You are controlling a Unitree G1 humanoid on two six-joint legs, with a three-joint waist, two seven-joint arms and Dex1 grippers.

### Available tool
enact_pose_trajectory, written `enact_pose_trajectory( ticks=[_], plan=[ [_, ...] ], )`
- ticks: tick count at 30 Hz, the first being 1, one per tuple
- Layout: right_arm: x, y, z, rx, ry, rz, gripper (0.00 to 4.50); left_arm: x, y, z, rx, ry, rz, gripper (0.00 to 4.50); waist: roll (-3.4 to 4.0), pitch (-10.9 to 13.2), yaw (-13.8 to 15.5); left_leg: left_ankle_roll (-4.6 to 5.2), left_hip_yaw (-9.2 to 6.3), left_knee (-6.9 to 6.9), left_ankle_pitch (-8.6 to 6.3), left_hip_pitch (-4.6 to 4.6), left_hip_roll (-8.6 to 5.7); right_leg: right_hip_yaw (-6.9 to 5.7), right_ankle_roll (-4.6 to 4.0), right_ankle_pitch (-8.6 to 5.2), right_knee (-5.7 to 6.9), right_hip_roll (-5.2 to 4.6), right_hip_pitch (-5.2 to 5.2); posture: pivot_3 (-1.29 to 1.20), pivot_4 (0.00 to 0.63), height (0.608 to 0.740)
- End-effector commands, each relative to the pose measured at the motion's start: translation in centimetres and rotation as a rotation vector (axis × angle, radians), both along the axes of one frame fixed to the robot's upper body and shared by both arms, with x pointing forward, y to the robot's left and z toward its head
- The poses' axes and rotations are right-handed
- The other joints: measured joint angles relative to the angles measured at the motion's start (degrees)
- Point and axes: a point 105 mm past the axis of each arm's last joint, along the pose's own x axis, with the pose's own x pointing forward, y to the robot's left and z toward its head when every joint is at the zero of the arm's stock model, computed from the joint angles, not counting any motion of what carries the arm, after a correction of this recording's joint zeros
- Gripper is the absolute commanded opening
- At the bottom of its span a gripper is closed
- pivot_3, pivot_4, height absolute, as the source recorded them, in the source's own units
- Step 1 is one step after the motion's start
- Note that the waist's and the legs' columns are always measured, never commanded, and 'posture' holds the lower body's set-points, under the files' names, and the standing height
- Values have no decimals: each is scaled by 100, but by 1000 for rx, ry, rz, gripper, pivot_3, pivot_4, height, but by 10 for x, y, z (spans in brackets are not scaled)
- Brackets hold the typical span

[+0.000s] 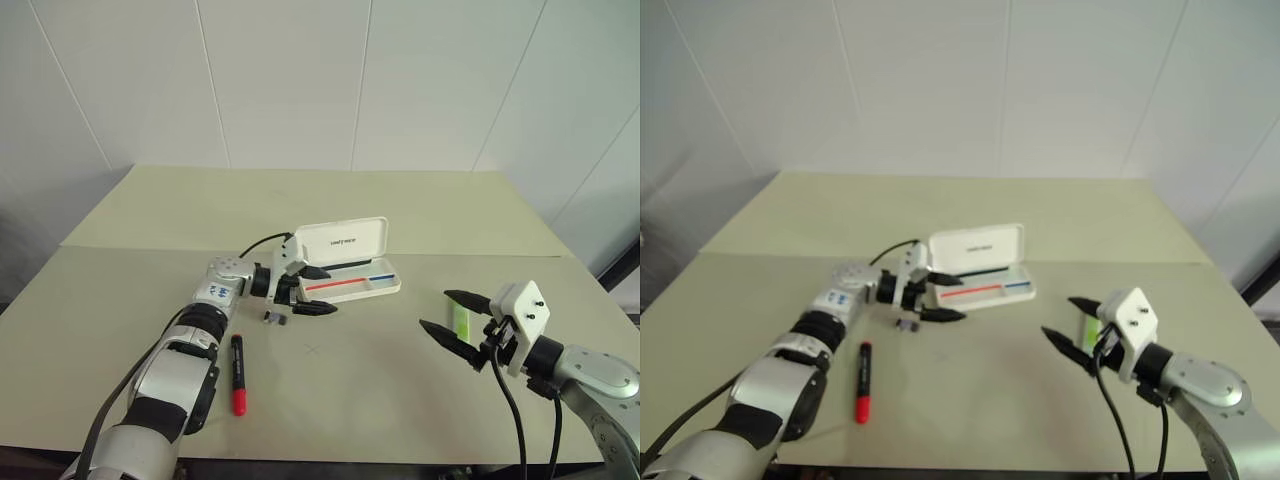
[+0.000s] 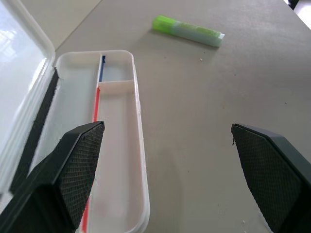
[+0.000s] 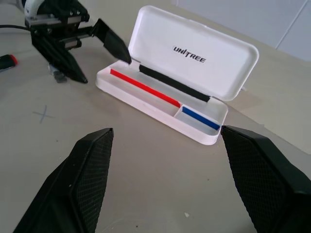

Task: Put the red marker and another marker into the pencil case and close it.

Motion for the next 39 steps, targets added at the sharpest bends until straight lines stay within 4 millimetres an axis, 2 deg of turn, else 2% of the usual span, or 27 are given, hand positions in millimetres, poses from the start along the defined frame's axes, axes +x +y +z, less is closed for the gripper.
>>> enact_pose_trajectory(
  ticks=[1,6,11,16,21,25,35,36,39],
  plan=[
    [-9,4,13,16,-68,-22,4500,4,-5,4,33,-23,2,4464,0,0,2,0,-1,0,0,0,0,0,0,0,3,1,-1,0,150,740],
    [-19,-2,10,19,-60,-70,4500,9,-7,-9,122,-9,53,4464,-2,1,8,0,-1,3,0,-1,-1,1,0,0,3,0,-1,0,150,740],
    [-27,-6,9,16,-59,-107,4500,15,-10,-13,163,-14,98,4464,-4,2,12,0,-2,12,0,-2,-2,1,1,0,10,0,-1,0,150,740],
    [-29,-7,10,15,-61,-121,4500,13,-9,-23,217,19,99,4464,-4,2,-5,0,0,21,0,-2,-2,2,4,1,14,1,1,0,150,740],
    [-30,-10,12,7,-67,-130,4500,17,-6,-32,289,-26,131,4464,-4,2,6,0,-1,25,0,0,-2,2,4,1,19,2,3,0,150,740],
    [-29,-12,14,2,-72,-129,4500,18,-8,-30,294,-59,131,3534,-4,2,-4,0,0,41,0,3,-2,3,8,4,19,2,13,0,150,740],
    [-20,-13,22,-12,-103,-115,4500,23,-9,-28,333,-158,139,193,-4,2,9,3,-1,45,-2,2,-2,3,10,5,19,1,14,0,150,740],
    [-19,-14,23,-14,-105,-115,4500,23,-10,-26,326,-165,134,47,-4,2,10,3,0,46,-2,2,-3,3,10,5,19,0,15,0,150,740],
    [-17,-17,24,-21,-107,-111,4500,23,-13,-16,290,-193,123,47,-4,2,9,3,-1,49,-2,2,-3,3,12,6,20,2,15,0,150,740]
  ],
)
